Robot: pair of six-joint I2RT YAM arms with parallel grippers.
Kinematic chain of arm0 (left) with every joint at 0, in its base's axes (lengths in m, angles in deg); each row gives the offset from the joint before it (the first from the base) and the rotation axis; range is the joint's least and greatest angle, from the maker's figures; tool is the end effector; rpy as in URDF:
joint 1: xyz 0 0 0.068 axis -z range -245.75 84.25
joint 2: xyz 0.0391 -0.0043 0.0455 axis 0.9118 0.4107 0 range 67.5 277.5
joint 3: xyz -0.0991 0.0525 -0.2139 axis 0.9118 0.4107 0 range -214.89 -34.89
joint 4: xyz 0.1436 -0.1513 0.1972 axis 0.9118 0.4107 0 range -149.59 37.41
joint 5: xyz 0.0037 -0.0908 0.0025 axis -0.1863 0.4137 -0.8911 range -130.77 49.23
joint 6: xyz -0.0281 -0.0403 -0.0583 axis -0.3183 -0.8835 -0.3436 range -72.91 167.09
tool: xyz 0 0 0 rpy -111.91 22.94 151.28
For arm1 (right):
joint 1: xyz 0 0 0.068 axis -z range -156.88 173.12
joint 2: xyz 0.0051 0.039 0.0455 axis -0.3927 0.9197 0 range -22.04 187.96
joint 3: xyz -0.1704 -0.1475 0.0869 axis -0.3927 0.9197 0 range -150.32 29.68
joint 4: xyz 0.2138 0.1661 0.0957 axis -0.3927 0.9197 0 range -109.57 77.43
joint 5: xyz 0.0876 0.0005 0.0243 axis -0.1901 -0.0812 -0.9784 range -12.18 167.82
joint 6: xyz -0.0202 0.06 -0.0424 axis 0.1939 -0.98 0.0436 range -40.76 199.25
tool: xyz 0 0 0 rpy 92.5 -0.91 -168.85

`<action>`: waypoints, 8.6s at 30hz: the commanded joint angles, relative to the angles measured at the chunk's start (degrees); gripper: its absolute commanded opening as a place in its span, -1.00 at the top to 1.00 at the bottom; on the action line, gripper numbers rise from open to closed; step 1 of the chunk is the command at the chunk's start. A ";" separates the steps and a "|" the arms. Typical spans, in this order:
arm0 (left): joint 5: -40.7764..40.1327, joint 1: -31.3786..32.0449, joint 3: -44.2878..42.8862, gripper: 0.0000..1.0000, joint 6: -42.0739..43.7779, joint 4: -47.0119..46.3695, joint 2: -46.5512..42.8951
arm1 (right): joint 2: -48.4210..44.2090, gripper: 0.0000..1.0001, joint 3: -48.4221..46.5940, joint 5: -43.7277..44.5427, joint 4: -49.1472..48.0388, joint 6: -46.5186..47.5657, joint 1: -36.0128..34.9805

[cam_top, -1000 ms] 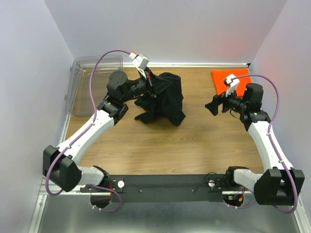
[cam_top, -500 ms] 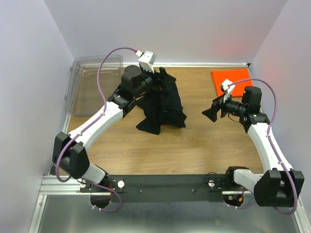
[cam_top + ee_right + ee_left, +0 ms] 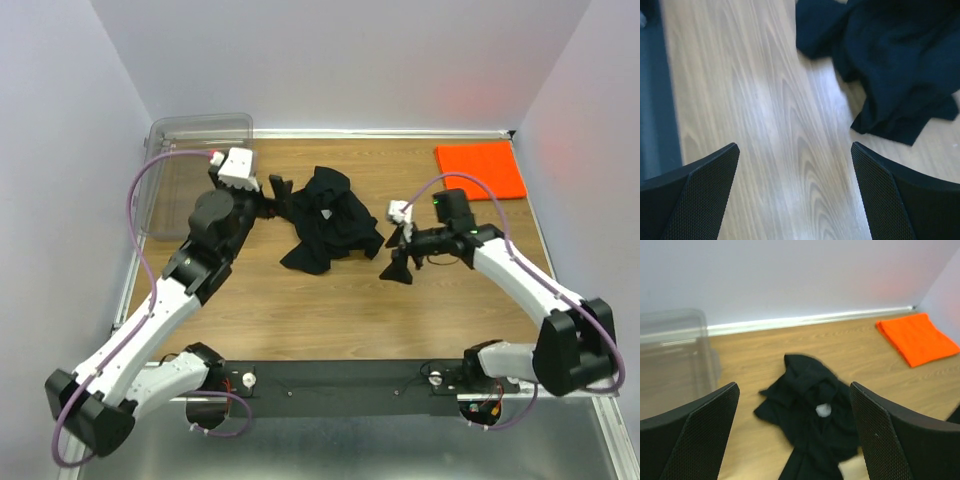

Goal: Fold and stack the t-shirts
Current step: Move the tshirt to the center of the board, then flatten the tshirt out

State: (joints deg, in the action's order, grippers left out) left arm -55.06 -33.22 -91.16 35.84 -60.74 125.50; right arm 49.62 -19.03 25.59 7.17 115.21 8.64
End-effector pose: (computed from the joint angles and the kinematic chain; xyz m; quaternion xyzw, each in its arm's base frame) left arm 0.2680 -0.1521 0.3601 0.0443 0.7092 -0.1782 0.6807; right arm 0.2726 0.1231 0.1958 -0.4964 0.6979 0.3483 0.3810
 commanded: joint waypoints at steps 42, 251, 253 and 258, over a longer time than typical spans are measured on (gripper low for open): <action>14.03 10.09 14.10 -0.59 -26.82 -3.34 22.14 | 16.15 0.99 -20.11 31.40 -7.84 -21.46 -5.21; 40.74 -7.84 11.45 1.00 -9.94 28.39 -8.87 | 14.91 -0.36 -11.67 27.00 24.06 17.56 -8.20; 40.74 -7.84 11.36 1.00 -10.02 28.48 -9.04 | 16.14 -0.13 -12.20 28.49 23.97 17.30 -8.20; 39.34 -7.84 10.66 1.00 -9.94 29.45 -9.65 | 14.05 0.85 -14.83 30.34 23.97 12.48 -8.11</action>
State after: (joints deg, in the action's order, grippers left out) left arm -15.85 -40.89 -78.90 25.81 -31.21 116.84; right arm 65.44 -30.68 52.74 32.20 131.10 0.71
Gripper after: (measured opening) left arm 0.004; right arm 0.195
